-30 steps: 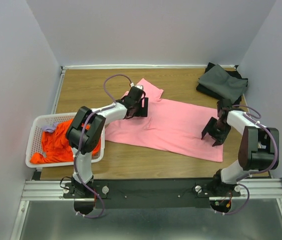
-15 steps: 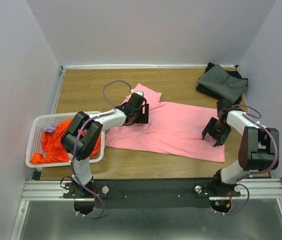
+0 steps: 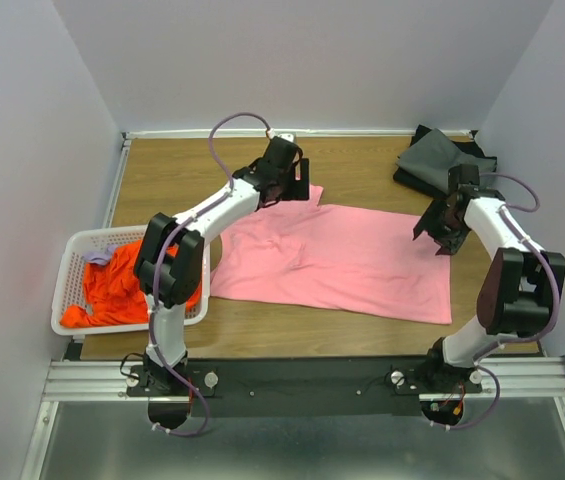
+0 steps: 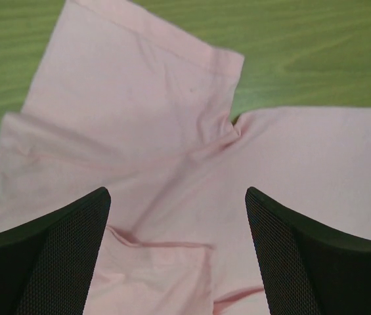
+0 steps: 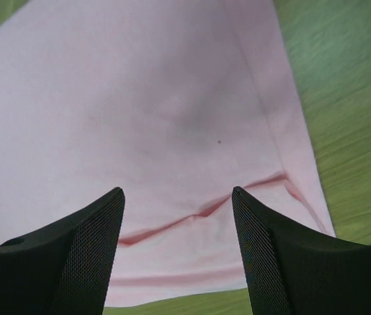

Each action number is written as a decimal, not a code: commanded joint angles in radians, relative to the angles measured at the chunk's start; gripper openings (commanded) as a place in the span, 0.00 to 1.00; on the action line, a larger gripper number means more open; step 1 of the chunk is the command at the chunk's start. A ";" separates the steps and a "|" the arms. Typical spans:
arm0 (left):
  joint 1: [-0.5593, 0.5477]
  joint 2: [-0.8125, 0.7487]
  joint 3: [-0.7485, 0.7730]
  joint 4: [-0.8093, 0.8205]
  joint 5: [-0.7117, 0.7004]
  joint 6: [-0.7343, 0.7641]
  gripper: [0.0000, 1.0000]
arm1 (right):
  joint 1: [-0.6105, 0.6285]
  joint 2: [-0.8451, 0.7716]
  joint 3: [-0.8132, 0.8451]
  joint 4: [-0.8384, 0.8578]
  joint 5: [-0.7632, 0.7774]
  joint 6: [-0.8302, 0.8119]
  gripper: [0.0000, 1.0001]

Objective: Fold and stack the t-shirts
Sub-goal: Fold the tshirt

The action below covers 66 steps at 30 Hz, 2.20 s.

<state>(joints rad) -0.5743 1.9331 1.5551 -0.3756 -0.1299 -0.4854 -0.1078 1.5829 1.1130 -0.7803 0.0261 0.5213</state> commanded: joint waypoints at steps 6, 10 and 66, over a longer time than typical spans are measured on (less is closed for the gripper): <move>0.088 0.202 0.249 -0.080 -0.063 0.050 0.91 | -0.125 0.166 0.165 0.049 0.041 -0.061 0.71; 0.105 0.303 0.351 -0.083 -0.115 0.050 0.91 | -0.132 0.235 0.218 0.081 0.058 -0.078 0.70; 0.151 0.702 0.775 -0.014 -0.211 0.041 0.61 | -0.159 0.408 0.203 0.230 -0.002 -0.075 0.40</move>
<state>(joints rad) -0.4328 2.6133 2.3016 -0.3981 -0.2977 -0.4519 -0.2638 1.9732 1.3537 -0.5301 0.0605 0.4500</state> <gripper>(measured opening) 0.617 0.400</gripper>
